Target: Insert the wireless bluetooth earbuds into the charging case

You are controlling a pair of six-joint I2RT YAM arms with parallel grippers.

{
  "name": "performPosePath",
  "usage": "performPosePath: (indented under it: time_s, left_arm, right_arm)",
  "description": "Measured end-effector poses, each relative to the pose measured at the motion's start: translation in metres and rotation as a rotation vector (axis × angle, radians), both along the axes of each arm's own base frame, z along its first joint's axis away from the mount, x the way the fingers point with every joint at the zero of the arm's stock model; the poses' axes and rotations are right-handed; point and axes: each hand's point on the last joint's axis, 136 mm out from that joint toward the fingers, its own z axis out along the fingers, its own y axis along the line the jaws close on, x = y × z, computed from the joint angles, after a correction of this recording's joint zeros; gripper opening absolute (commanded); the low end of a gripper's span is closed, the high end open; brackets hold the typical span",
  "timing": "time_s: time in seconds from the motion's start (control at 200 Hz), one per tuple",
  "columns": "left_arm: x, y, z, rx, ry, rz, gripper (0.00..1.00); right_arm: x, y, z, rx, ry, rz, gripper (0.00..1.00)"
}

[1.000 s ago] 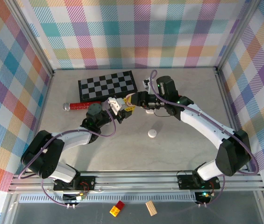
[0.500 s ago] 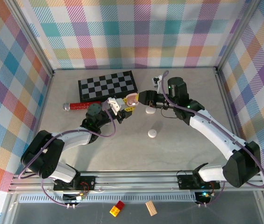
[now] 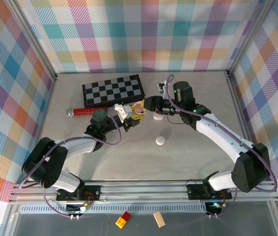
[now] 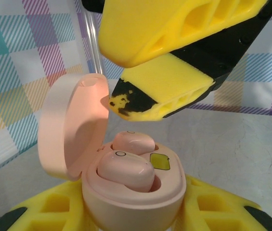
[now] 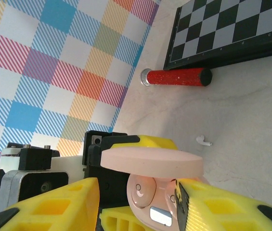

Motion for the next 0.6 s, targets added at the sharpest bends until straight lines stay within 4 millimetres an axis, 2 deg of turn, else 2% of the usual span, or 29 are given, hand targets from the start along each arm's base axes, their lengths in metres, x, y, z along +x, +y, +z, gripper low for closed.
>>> performPosePath:
  time_s: [0.245,0.6]
  left_arm:
    - [0.0,0.0,-0.001,0.004,0.006,-0.003,0.33]
    - [-0.002,-0.001,-0.001,0.002,0.003,-0.015,0.33]
  right_arm:
    - [0.001,0.003,-0.015,-0.021,0.044,0.011,0.45]
    - [-0.004,0.0,-0.012,-0.041,0.028,0.028,0.45]
